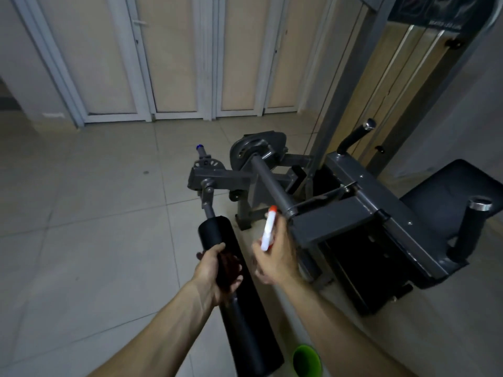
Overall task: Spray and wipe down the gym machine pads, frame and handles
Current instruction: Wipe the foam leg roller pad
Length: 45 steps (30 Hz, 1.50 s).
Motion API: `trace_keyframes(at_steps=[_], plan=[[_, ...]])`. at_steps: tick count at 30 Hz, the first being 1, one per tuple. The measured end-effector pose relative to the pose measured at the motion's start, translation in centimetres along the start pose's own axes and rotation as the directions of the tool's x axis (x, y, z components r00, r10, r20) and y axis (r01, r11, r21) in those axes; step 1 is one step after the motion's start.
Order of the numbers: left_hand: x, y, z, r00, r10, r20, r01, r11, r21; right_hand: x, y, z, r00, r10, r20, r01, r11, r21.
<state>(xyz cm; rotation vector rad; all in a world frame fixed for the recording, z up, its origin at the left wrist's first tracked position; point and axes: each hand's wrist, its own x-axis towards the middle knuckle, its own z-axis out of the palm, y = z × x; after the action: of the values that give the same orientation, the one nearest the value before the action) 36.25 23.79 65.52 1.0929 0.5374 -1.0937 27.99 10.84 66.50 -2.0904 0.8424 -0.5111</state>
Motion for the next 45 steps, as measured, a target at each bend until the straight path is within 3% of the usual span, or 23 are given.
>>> trace_keyframes(at_steps=[4, 7, 13, 20, 24, 29, 38, 45], plan=[[0.5, 2.1, -4.9, 0.998, -0.008, -0.06, 0.008, 1.0, -0.001, -3.7, 0.6, 7.4, 0.917, 0.319, 0.241, -0.343, 0.937, 0.063], [0.6, 4.6, -8.1, 0.994, -0.009, -0.107, 0.011, 1.0, 0.016, -5.5, 0.5, 12.7, 0.842, 0.438, 0.314, -0.454, 0.891, -0.025], [2.7, 9.4, -14.0, 0.994, -0.024, -0.104, 0.032, 0.997, 0.071, -4.4, -1.4, 20.7, 0.783, 0.575, 0.237, -0.55, 0.818, -0.167], [5.3, 11.2, -17.9, 0.991, -0.122, -0.055, 0.126, 0.989, 0.074, -4.3, -1.6, 24.8, 0.757, 0.624, 0.192, -0.611, 0.781, -0.13], [5.7, 10.4, -18.2, 0.983, -0.174, -0.059, 0.18, 0.979, 0.097, -7.1, -0.8, 24.6, 0.753, 0.612, 0.242, -0.606, 0.788, -0.107], [5.0, 7.6, -18.1, 0.972, -0.231, -0.053, 0.236, 0.962, 0.137, -12.8, 1.9, 23.4, 0.685, 0.704, 0.185, -0.675, 0.71, -0.2], [1.0, -2.6, -19.1, 0.958, -0.277, -0.076, 0.287, 0.928, 0.237, -25.6, 7.0, 17.7, 0.662, 0.743, 0.099, -0.739, 0.669, -0.078], [-4.8, -11.6, -20.0, 0.958, -0.282, -0.046, 0.283, 0.915, 0.287, -35.0, 8.3, 11.8, 0.702, 0.706, 0.091, -0.707, 0.706, -0.025]])
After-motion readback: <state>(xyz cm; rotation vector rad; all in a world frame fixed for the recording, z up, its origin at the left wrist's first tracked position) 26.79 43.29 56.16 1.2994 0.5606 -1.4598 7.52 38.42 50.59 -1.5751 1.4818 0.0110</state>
